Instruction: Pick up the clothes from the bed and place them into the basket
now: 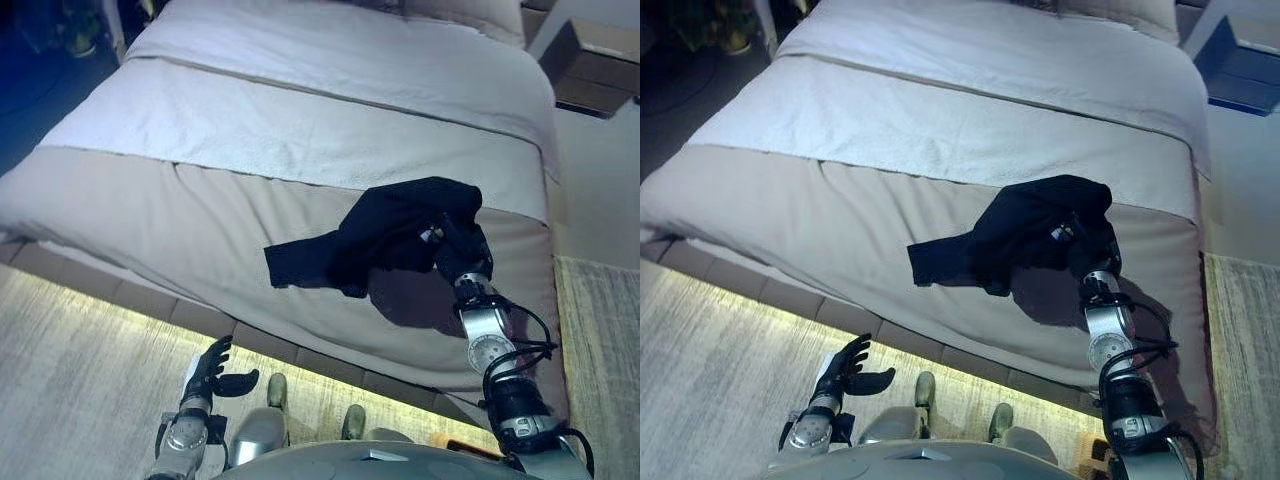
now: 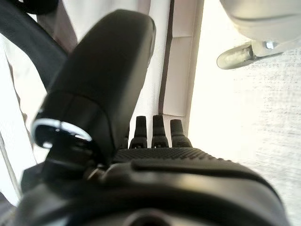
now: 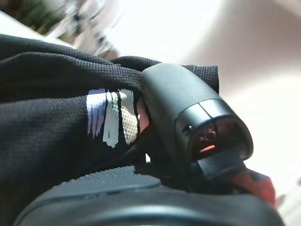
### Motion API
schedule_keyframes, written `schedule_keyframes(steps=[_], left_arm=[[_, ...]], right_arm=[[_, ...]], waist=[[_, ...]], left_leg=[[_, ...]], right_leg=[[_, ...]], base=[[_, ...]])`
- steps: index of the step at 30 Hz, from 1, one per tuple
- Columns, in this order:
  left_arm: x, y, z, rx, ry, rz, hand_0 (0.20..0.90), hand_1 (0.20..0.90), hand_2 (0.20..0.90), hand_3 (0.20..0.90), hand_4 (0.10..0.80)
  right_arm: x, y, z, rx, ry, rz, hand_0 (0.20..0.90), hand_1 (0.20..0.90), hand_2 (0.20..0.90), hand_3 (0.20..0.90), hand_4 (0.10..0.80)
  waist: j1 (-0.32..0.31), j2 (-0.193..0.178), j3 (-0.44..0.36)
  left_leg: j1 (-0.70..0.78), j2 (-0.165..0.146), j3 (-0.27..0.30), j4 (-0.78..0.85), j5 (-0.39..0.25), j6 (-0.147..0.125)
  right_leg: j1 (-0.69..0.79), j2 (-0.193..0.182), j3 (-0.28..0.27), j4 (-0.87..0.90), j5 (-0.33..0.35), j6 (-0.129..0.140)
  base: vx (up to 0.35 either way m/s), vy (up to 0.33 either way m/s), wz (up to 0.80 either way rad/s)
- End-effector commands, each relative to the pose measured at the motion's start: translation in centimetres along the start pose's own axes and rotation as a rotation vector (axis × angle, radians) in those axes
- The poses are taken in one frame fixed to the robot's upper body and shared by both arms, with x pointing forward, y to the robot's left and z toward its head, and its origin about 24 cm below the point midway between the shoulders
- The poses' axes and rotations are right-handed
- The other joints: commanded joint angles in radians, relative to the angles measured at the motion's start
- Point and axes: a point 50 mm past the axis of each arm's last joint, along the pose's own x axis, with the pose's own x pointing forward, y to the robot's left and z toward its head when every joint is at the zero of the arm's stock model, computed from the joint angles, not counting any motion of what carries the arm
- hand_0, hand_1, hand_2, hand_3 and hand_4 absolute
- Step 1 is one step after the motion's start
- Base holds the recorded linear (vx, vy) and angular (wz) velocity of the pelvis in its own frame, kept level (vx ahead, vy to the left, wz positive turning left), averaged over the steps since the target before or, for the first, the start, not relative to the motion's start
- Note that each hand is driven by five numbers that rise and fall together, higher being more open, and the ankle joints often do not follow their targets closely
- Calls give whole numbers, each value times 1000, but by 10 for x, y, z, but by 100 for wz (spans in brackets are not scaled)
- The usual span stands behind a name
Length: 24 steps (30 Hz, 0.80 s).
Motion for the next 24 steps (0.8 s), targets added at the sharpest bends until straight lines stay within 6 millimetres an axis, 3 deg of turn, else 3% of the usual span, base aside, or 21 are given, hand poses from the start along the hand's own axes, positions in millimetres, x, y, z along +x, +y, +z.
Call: schedule_keyframes(steps=[1, 12, 13, 14, 17, 18, 21, 24], left_arm=[[1, 4, -4, 63, -7, -4, 900, 900, 900, 900, 800], [11, -3, 11, 95, -41, -52, 900, 900, 900, 900, 800], [10, -4, 11, 100, -40, -57, 900, 900, 900, 900, 800], [9, -4, 9, 82, -35, -43, 900, 900, 900, 900, 800], [7, -1, 6, 47, -31, -17, 900, 900, 900, 900, 800], [6, 0, 4, 43, -35, -15, 900, 900, 900, 900, 800], [5, -2, 5, 70, -50, -46, 900, 900, 900, 900, 800], [9, -2, 11, 102, -57, -63, 900, 900, 900, 900, 800]], right_arm=[[6, 53, 60, 82, -373, 330, 300, 300, 300, 200, 100], [-14, 88, 106, -53, -596, 504, 300, 300, 300, 200, 100], [-15, 91, 109, -58, -610, 515, 300, 300, 300, 200, 100], [-15, 95, 110, -64, -622, 535, 300, 300, 300, 200, 100], [-12, 100, 112, -53, -659, 565, 300, 300, 300, 200, 100], [-11, 101, 114, -69, -690, 563, 300, 300, 300, 200, 100], [-12, 103, 121, -94, -770, 519, 300, 300, 300, 200, 100], [-22, 100, 133, -175, -871, 412, 300, 300, 300, 200, 100]], waist=[[-21, 12, -133], [-84, -5, -151], [-78, -11, -150], [-65, -16, -146], [-13, -20, -133], [-2, -19, -126], [0, -8, -120], [-21, 6, -119]], left_leg=[[33, 42, 51, 12, -95, -29], [43, 64, 67, 81, -123, -42], [35, 60, 28, 97, -129, -43], [23, 40, -45, 125, -147, -34], [-1, -56, -270, 154, -171, 14], [-3, -77, -301, 160, -183, 28], [10, -73, -267, 139, -190, 39], [30, -70, -247, 80, -174, 47]], right_leg=[[-44, -4, 44, 17, 41, 27], [-49, 3, 96, 27, 40, 20], [-51, 0, 108, 31, 43, 18], [-53, -5, 135, 39, 46, 18], [-69, -6, 236, 54, 58, 22], [-74, -8, 262, 57, 58, 27], [-89, -29, 274, 68, 65, 49], [-109, -57, 279, 84, 76, 78]], base=[[-10, 1, -7], [-5, 0, -14], [33, 58, -17], [17, 82, -34], [-19, 93, -102], [-58, 114, -139], [-63, 184, -144], [-51, 213, -43]])
